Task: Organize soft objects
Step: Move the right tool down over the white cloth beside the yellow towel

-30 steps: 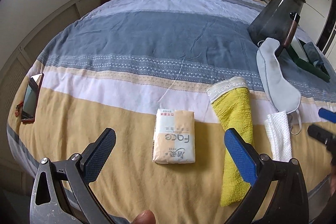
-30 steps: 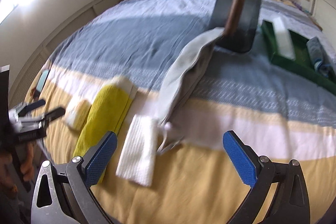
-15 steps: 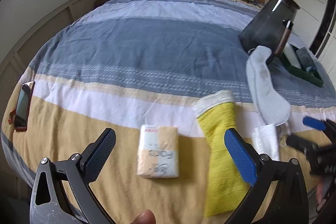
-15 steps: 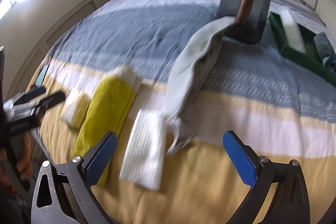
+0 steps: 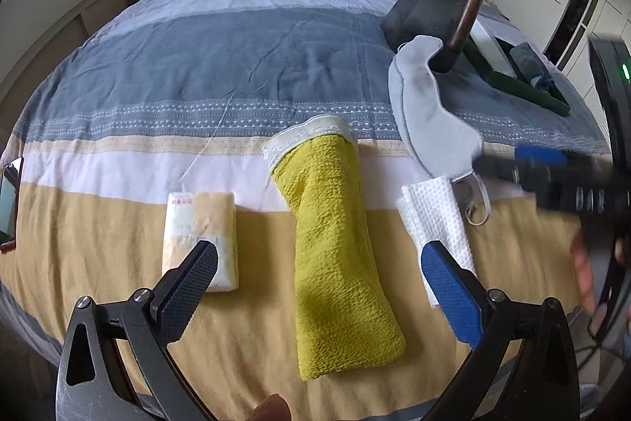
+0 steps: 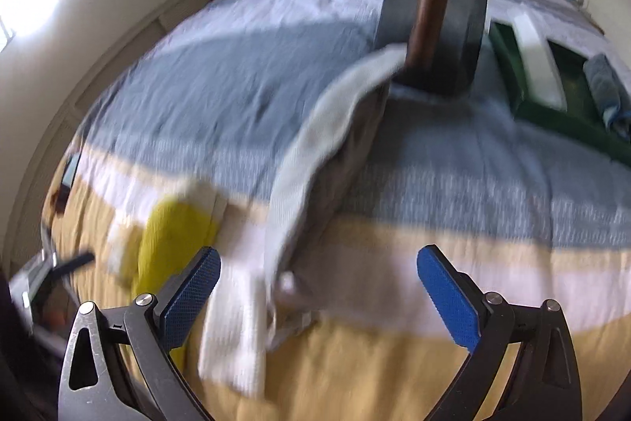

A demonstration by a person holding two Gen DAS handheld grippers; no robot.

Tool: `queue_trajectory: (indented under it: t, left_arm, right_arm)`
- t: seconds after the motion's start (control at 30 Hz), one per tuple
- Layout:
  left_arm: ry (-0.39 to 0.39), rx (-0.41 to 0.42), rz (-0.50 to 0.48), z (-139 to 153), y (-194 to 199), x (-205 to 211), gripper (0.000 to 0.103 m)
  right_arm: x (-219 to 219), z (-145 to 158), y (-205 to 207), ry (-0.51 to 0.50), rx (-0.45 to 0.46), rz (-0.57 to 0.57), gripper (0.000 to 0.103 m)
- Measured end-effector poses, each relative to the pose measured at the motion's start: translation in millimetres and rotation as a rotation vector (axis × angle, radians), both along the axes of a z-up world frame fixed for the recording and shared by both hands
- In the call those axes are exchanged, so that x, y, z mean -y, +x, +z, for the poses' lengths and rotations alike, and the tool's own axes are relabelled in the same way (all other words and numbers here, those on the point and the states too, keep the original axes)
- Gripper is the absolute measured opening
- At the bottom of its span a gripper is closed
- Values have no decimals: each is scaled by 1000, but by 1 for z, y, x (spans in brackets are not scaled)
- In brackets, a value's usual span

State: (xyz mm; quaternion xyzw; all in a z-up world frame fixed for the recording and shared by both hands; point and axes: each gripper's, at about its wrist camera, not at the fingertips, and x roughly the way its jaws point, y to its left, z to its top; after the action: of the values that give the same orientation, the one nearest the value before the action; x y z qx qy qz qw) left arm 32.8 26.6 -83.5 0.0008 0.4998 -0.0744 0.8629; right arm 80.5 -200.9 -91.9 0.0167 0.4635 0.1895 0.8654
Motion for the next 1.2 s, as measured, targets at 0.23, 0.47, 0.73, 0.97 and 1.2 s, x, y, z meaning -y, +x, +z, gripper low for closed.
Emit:
queue_trajectory:
  t: [0.23, 0.47, 0.73, 0.97, 1.2]
  left_arm:
    - [20, 22, 30, 9, -7, -19, 101]
    - [-58, 18, 22, 15, -3, -20, 101]
    - [-101, 0, 20, 12, 13, -11, 101]
    - [-152, -61, 41, -2, 33, -3, 101]
    - [-138, -141, 70, -23, 50, 6, 101]
  right_arm:
    - [-25, -31, -35, 7, -82, 82, 84]
    - [-35, -46, -33, 71, -126, 134, 76]
    - [-39, -53, -12, 103, -138, 127, 76]
    - [-40, -60, -8, 92, -124, 120, 69]
    - [-41, -62, -11, 75, -105, 127, 66]
